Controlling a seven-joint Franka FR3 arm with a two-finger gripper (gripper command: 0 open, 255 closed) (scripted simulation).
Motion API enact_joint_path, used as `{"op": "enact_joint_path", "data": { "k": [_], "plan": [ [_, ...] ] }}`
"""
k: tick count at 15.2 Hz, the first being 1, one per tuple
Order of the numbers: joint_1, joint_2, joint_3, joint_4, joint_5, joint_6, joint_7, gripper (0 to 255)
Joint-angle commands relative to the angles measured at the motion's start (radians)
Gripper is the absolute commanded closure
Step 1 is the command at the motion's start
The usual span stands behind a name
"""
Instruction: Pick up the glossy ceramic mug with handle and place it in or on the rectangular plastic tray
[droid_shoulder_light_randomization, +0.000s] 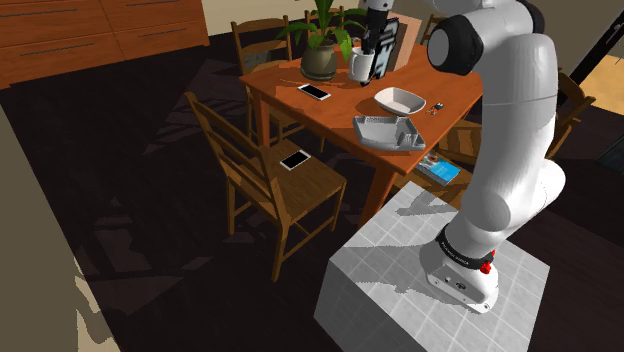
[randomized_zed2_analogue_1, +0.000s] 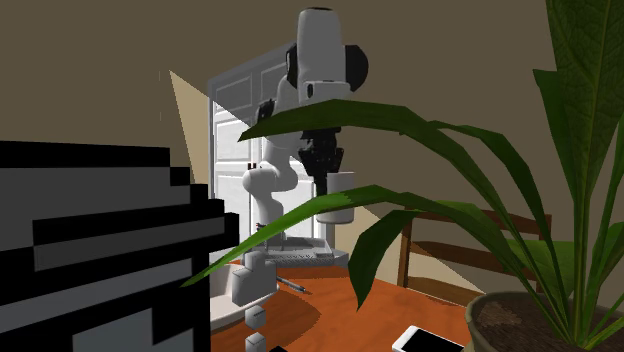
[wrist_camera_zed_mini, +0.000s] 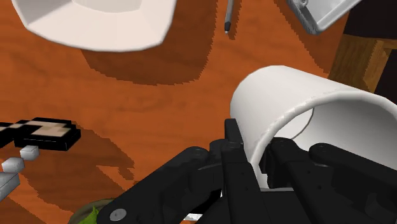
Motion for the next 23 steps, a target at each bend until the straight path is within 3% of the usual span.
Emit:
{"op": "enact_joint_path", "data": {
  "k": [1, 6, 13, 17, 23],
  "plan": [
    [0.017, -0.063, -0.007, -0.086, -0.015, 0.023, -0.003, 255],
    [0.08, -0.321, -0.031, -0.443, -0.09, 0.132, -0.003, 255],
    [0.108, -0.631, -0.034, -0.791, -0.202, 0.192, 0.032, 255],
    [0.097, -0.808, -0.023, -0.955, -0.263, 0.191, 0.056, 255],
    [0.094, -0.801, -0.027, -1.03, -0.263, 0.271, 0.052, 255]
  ]
}}
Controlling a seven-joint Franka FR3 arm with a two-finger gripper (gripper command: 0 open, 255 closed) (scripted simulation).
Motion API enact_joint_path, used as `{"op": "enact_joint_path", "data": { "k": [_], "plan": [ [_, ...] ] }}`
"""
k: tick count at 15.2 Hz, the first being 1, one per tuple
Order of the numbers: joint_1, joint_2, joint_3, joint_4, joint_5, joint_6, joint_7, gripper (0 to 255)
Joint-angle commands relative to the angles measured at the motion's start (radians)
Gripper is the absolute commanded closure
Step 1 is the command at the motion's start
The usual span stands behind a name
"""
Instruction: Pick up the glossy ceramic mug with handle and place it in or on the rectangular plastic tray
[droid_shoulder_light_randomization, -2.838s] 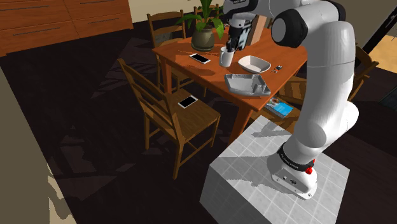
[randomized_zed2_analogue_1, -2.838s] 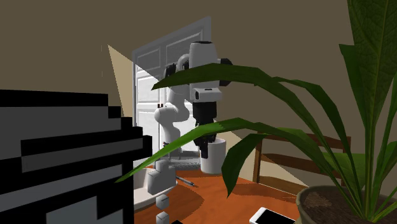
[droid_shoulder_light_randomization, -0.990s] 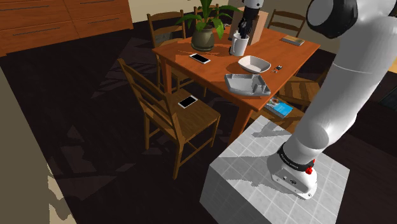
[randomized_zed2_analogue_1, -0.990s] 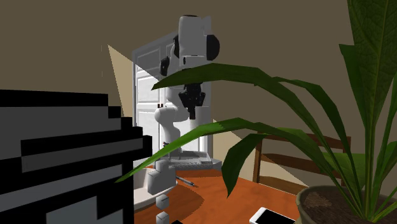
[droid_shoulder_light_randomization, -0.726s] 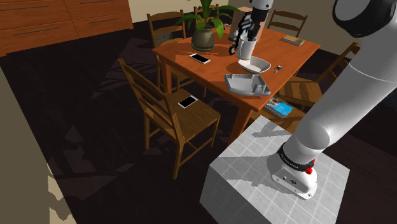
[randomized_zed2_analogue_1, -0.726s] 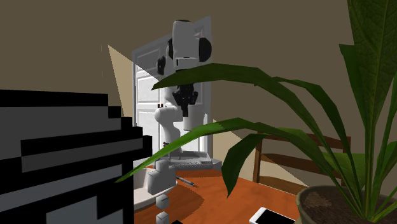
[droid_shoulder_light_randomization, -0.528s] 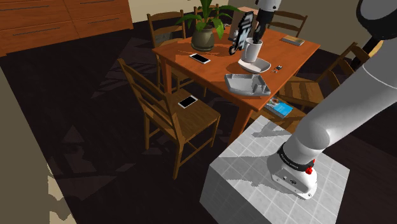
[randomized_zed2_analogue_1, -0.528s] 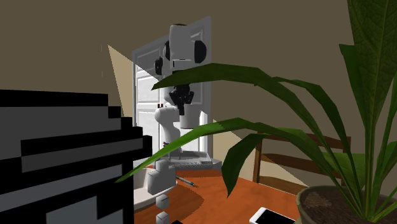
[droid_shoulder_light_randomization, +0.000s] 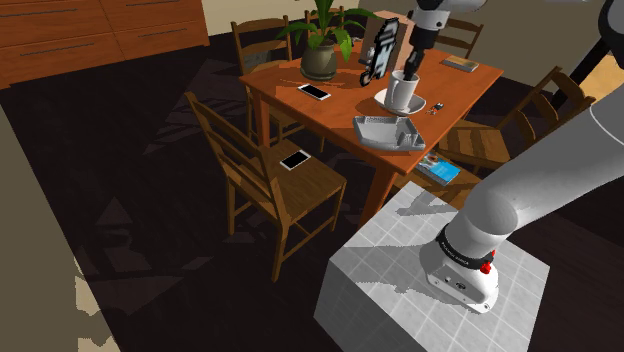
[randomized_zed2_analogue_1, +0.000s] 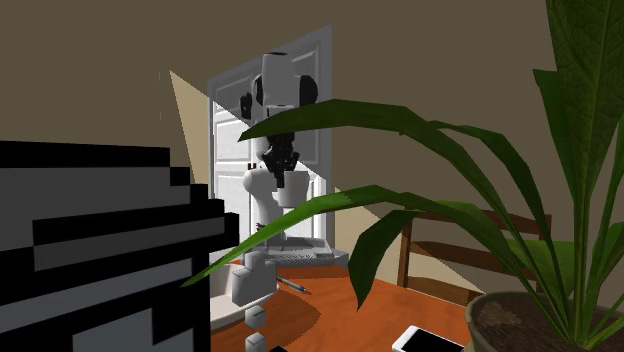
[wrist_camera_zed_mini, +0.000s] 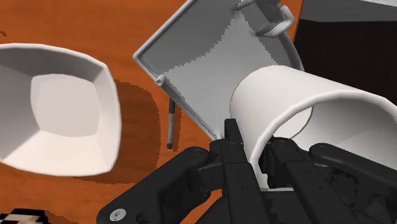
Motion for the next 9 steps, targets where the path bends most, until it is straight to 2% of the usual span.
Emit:
{"op": "enact_joint_path", "data": {
  "k": [1, 9],
  "plan": [
    [0.0, 0.003, -0.002, -0.025, 0.0, 0.029, -0.001, 255],
    [-0.002, 0.027, -0.01, -0.111, 0.005, 0.137, -0.01, 255]
  ]
}}
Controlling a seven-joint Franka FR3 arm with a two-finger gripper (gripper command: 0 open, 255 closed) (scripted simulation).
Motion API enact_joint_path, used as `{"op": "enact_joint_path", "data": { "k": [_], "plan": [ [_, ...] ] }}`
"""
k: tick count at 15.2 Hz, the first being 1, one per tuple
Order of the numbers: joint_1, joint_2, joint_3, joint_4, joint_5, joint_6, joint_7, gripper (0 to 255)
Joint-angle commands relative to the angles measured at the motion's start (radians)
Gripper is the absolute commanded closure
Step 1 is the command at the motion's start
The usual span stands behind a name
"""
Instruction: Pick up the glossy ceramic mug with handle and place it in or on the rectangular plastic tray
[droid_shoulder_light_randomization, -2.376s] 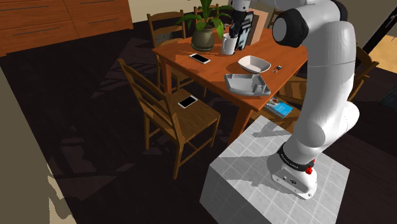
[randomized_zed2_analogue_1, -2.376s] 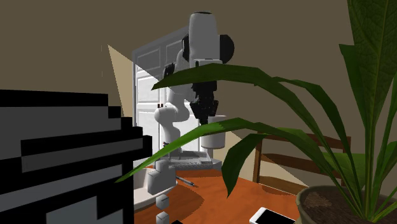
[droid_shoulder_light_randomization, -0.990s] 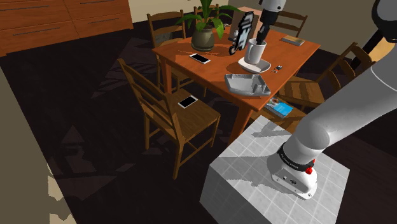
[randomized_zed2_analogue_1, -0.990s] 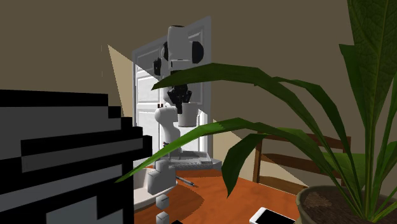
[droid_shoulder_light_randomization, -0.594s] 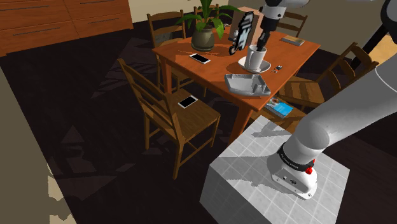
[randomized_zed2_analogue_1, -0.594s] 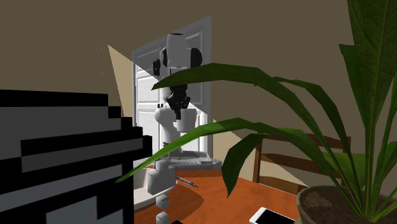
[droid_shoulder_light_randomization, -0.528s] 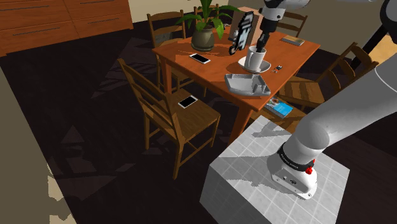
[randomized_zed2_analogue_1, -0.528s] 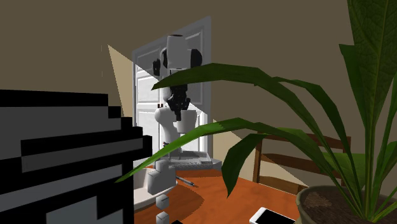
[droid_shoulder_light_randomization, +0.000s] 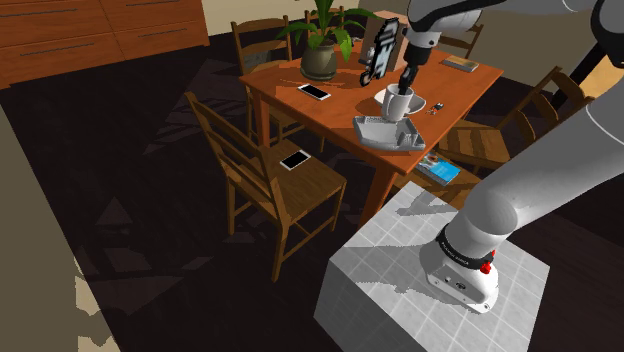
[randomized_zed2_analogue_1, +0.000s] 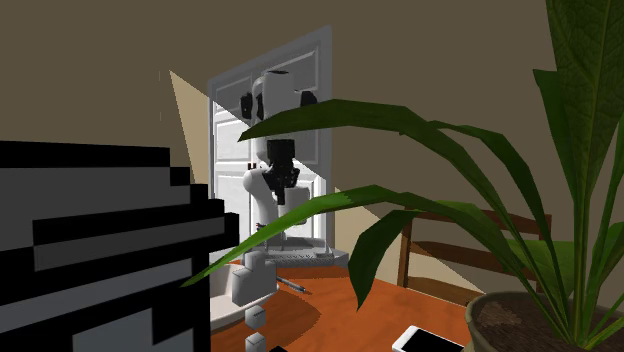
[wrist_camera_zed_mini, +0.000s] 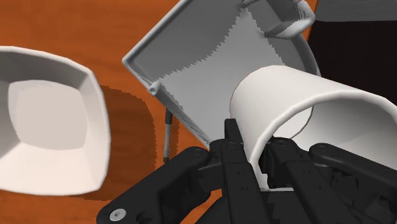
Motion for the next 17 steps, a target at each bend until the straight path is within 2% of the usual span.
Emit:
{"op": "enact_joint_path", "data": {
  "k": [1, 10, 11, 16, 17],
  "plan": [
    [-0.001, 0.007, -0.003, -0.023, 0.001, 0.03, -0.004, 255],
    [-0.001, 0.013, -0.005, -0.037, 0.003, 0.051, -0.006, 255],
    [-0.001, 0.013, -0.005, -0.037, 0.003, 0.051, -0.006, 0],
    [-0.001, 0.013, -0.005, -0.037, 0.003, 0.051, -0.006, 0],
    [-0.001, 0.004, -0.003, -0.012, 0.0, 0.016, -0.004, 0]
  ]
}}
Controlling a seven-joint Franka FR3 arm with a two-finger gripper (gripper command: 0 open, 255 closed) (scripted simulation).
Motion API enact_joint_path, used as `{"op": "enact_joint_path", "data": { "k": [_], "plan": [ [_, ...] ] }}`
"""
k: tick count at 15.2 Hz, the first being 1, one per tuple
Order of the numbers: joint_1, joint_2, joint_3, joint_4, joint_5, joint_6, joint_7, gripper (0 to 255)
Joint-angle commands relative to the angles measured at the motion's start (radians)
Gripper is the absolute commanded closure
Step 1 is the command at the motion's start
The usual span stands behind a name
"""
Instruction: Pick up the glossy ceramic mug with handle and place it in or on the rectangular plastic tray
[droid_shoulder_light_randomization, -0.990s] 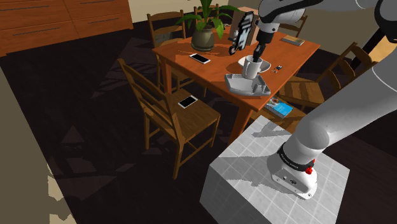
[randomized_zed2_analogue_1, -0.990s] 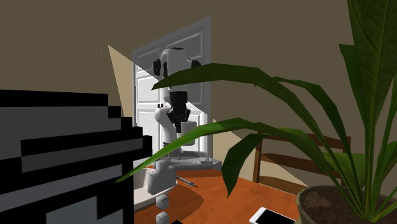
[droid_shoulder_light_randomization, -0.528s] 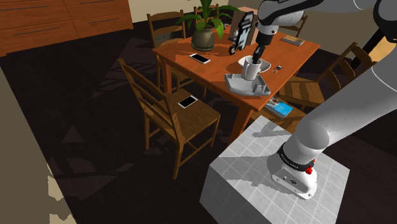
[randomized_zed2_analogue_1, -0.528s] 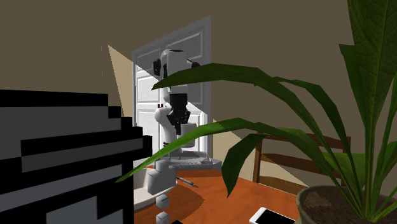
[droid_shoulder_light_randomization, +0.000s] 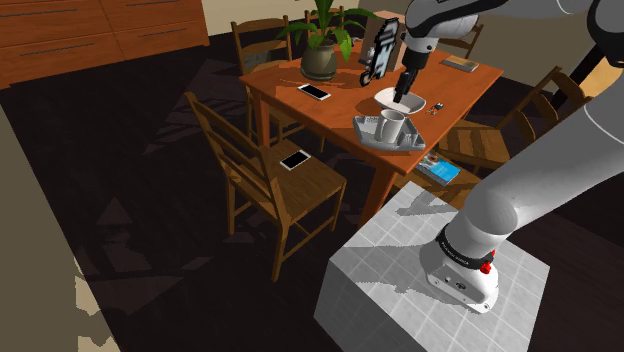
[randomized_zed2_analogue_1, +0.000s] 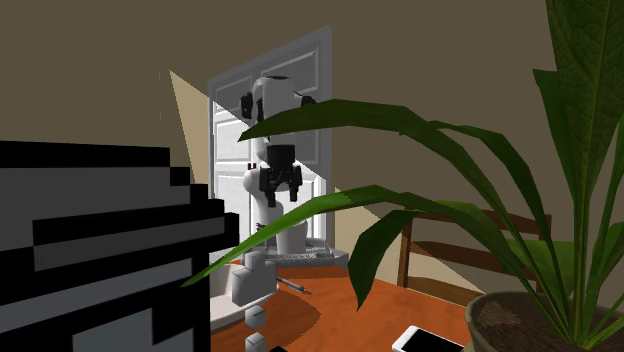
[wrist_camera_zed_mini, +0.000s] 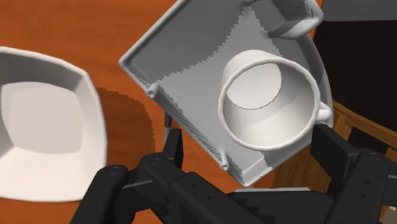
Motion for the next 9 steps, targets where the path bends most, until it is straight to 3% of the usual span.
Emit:
{"op": "enact_joint_path", "data": {
  "k": [1, 3, 9],
  "plan": [
    [-0.002, -0.016, 0.002, 0.038, -0.005, -0.054, 0.001, 0],
    [-0.001, -0.027, 0.005, 0.089, -0.007, -0.115, 0.004, 0],
    [-0.001, -0.027, 0.005, 0.089, -0.007, -0.115, 0.004, 0]
  ]
}}
